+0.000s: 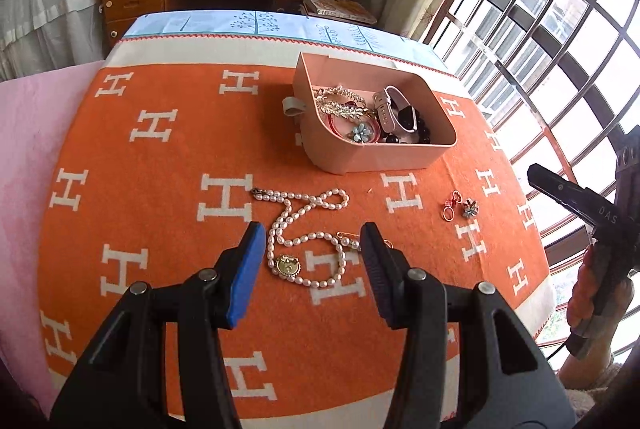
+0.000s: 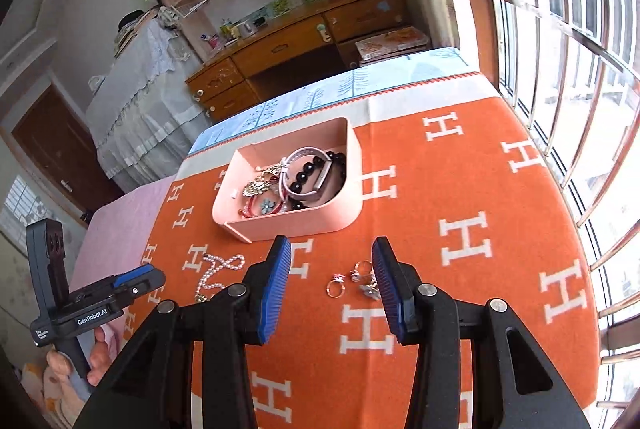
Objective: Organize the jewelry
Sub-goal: 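Move the left tool over the long pearl necklace with gold pendant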
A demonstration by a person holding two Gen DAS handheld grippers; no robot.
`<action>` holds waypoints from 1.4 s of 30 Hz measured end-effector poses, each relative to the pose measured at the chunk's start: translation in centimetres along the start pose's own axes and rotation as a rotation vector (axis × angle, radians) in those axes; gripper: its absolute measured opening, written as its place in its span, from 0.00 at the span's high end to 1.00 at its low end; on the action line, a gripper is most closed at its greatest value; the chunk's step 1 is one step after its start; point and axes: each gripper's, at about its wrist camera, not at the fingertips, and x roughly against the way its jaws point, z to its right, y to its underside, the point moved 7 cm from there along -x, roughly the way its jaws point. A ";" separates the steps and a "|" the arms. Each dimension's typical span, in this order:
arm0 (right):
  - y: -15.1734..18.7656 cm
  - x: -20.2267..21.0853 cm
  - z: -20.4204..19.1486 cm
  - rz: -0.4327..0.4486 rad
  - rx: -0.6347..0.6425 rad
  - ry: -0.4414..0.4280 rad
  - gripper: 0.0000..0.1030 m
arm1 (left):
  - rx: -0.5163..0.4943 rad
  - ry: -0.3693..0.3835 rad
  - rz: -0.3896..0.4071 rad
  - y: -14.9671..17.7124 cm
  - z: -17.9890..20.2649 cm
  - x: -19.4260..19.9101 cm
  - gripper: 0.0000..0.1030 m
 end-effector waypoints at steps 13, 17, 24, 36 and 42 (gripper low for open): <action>5.7 -1.6 1.1 -0.062 0.096 0.082 0.58 | 0.019 -0.053 -0.080 2.1 -0.9 -3.2 0.55; 7.0 -3.3 0.2 -0.094 0.136 0.090 0.58 | 0.023 -0.079 -0.107 1.9 -1.2 -4.5 0.55; 7.6 -4.6 -1.3 -0.113 0.178 0.062 0.58 | -0.016 -0.136 -0.219 1.1 -1.3 -7.6 0.55; 8.2 -5.7 -0.7 -0.136 0.157 0.042 0.58 | -0.126 -0.220 -0.301 -2.3 -0.6 -9.9 0.55; 8.5 -5.9 -0.6 -0.140 0.160 0.034 0.58 | -0.425 -0.272 -0.259 -2.9 2.3 -10.7 0.55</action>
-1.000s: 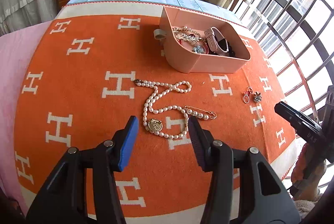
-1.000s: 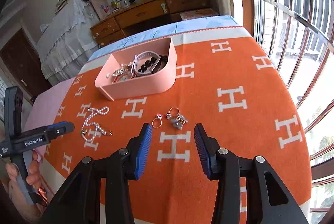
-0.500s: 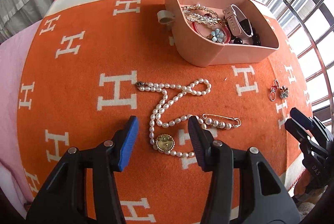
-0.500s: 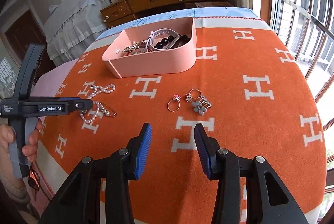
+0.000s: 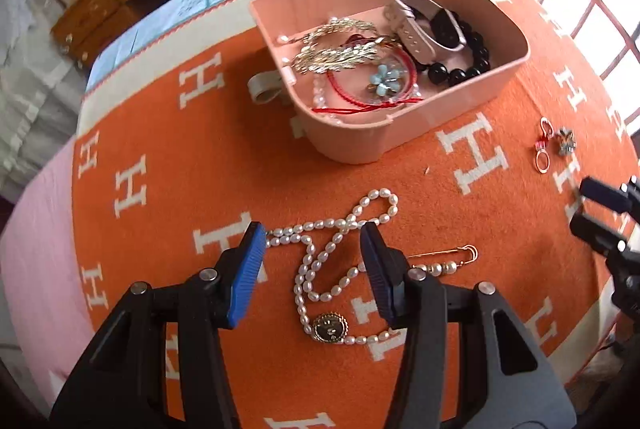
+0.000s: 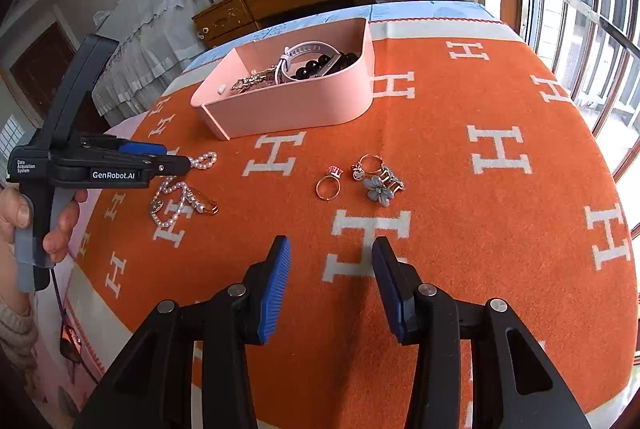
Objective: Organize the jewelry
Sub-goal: 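Move the left tool over the long pearl necklace with gold pendant, then close the left tool on the pearl necklace strand, then carry the pearl necklace into the tray with the left tool while the right tool carries the flower ring in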
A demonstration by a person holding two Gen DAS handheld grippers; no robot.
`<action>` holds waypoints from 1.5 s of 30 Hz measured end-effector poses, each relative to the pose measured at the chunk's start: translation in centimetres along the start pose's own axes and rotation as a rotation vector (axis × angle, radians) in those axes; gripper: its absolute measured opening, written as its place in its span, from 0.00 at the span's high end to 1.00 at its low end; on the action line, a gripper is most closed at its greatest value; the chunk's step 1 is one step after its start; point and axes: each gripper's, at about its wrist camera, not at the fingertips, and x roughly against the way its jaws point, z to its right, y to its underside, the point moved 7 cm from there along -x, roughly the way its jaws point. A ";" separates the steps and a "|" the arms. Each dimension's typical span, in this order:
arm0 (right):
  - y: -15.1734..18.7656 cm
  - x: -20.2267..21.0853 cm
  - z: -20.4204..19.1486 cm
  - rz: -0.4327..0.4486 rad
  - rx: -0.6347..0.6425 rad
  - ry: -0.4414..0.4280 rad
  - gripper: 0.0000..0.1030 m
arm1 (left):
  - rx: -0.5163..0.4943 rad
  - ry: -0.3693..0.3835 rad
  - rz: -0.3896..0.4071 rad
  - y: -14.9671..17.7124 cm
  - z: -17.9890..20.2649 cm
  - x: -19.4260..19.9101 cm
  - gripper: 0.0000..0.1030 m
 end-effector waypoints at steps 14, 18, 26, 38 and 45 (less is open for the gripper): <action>0.1 0.1 0.5 0.000 -0.014 -0.010 0.58 | -0.353 0.102 -0.054 -0.1 2.2 -0.6 0.55; 0.2 0.1 0.4 -0.001 -0.014 -0.014 0.58 | -0.402 0.165 -0.070 -0.9 1.6 -1.3 0.57; 0.2 0.1 0.5 0.001 -0.029 -0.016 0.58 | -0.306 0.256 -0.125 -0.9 1.8 -1.8 0.97; -0.7 0.4 1.6 0.014 -0.060 0.004 0.58 | 0.133 0.200 0.048 0.4 -1.4 3.8 0.97; -1.5 0.1 3.0 0.013 -0.071 0.045 0.58 | 0.244 0.193 0.202 1.5 -2.3 10.4 0.97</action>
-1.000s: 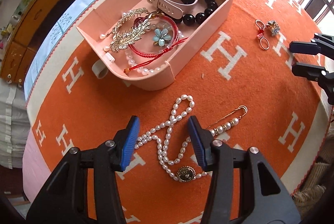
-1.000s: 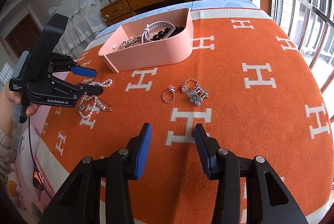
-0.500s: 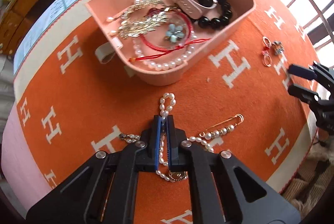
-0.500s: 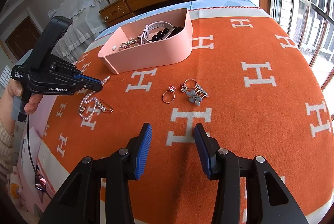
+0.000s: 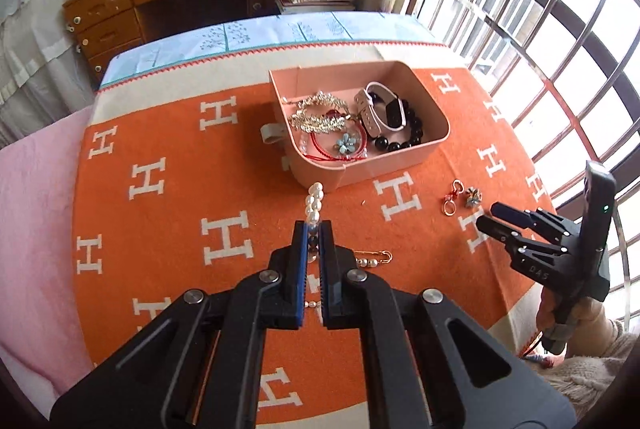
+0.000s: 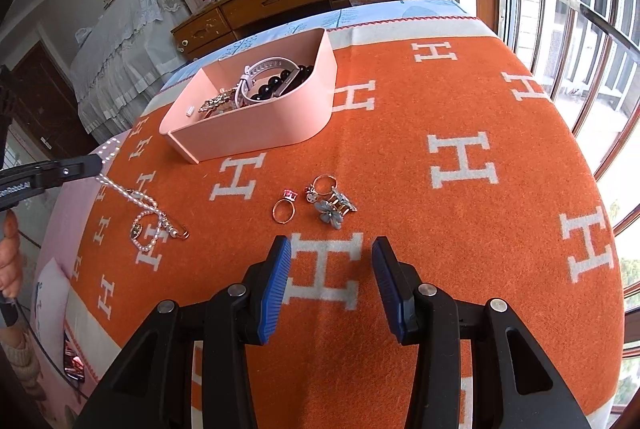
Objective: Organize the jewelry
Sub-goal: 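Carry the pearl necklace into the tray with the left tool while the right tool carries the flower ring in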
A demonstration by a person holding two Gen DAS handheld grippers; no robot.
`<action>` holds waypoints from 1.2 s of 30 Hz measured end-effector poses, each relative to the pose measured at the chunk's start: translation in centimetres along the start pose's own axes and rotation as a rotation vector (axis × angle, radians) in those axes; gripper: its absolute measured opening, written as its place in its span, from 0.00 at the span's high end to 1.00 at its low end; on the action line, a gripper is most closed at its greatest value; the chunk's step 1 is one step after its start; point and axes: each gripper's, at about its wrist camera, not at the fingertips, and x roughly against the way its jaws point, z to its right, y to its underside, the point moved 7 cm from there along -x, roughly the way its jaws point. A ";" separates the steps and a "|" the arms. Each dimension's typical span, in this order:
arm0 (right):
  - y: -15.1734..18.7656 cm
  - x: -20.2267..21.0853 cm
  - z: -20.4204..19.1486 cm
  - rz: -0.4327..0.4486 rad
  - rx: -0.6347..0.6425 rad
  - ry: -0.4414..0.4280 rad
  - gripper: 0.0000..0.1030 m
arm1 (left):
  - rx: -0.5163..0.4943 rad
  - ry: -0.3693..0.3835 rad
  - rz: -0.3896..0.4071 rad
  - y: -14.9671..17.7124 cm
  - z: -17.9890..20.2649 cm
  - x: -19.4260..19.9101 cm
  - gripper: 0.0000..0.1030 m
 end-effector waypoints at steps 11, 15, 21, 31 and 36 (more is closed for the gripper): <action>-1.6 -1.4 0.4 -0.020 0.004 0.018 0.58 | 0.044 0.008 0.244 -3.3 0.8 12.0 0.97; -1.9 -1.5 0.5 -0.027 -0.012 0.008 0.58 | 0.060 0.029 0.304 -4.6 1.5 14.7 0.97; -1.8 -1.5 0.4 -0.036 -0.031 -0.012 0.58 | 0.077 0.074 0.360 -6.4 2.7 17.2 0.97; -2.1 -2.1 -0.4 -0.024 -0.033 -0.006 0.66 | 0.054 0.124 0.309 -6.5 5.5 14.8 0.97; -2.3 -2.5 -1.1 -0.019 0.025 0.040 0.77 | 0.034 0.114 0.301 -6.6 6.1 14.0 0.97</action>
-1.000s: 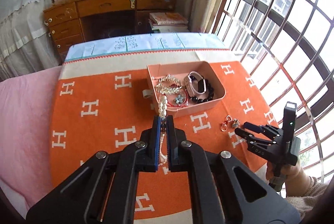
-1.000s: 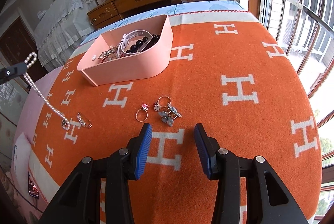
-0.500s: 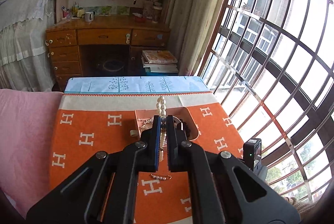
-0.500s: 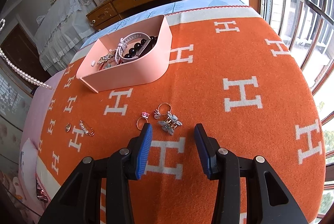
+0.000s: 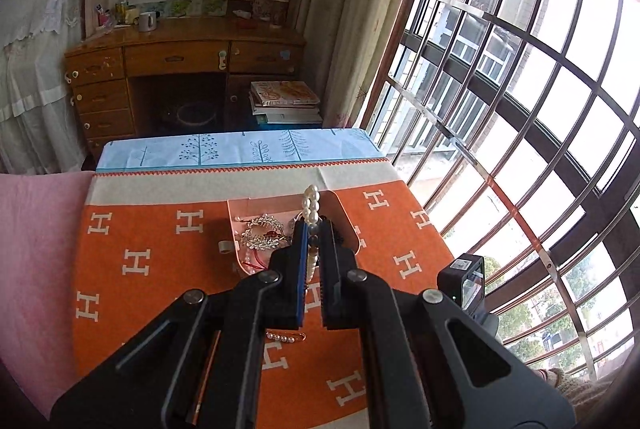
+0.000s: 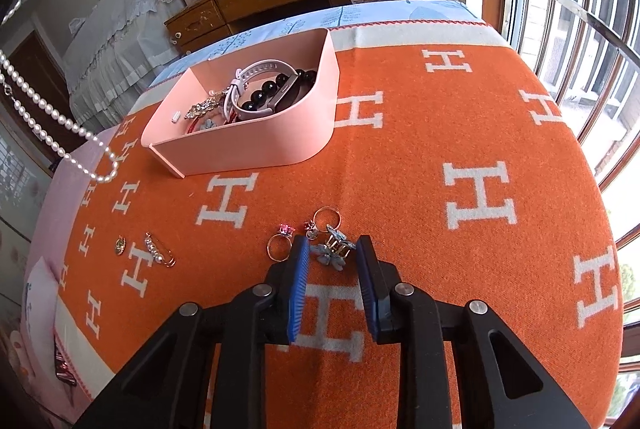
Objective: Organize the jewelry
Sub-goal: 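Carry the pearl necklace into the tray with the left tool while the right tool carries the flower ring in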
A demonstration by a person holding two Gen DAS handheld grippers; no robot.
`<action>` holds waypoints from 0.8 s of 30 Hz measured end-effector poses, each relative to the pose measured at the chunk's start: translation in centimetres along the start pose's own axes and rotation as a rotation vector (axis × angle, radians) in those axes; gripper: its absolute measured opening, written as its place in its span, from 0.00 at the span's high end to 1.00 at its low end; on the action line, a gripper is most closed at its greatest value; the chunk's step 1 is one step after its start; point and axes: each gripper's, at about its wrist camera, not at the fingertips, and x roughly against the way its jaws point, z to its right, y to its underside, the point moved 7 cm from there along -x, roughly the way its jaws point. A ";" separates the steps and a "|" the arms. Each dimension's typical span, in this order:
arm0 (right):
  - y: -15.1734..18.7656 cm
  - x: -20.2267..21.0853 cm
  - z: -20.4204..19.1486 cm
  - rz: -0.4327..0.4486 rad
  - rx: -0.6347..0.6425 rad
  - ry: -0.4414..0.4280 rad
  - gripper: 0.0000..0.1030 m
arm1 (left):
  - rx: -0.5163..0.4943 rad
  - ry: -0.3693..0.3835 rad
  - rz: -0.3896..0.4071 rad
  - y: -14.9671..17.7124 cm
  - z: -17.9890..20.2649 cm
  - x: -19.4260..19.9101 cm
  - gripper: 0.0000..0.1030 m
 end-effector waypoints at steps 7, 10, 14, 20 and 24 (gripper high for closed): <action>-1.1 1.9 -0.8 0.021 -0.005 -0.059 0.77 | -0.002 -0.017 0.001 -0.4 -0.4 -0.6 0.97; -3.2 4.3 -1.8 0.065 0.005 -0.102 0.77 | 0.000 -0.028 0.007 -0.8 -0.7 -0.9 0.97; -7.2 7.9 -3.4 0.142 0.034 -0.142 0.77 | 0.012 -0.034 0.032 -2.1 -1.1 -1.2 0.97; -13.2 11.2 -5.7 0.238 0.075 -0.158 0.77 | 0.042 -0.037 0.080 -4.7 -2.0 -2.0 0.97; -15.4 10.7 -6.7 0.238 0.072 -0.160 0.77 | 0.051 -0.030 0.043 -4.7 -2.3 -4.4 0.97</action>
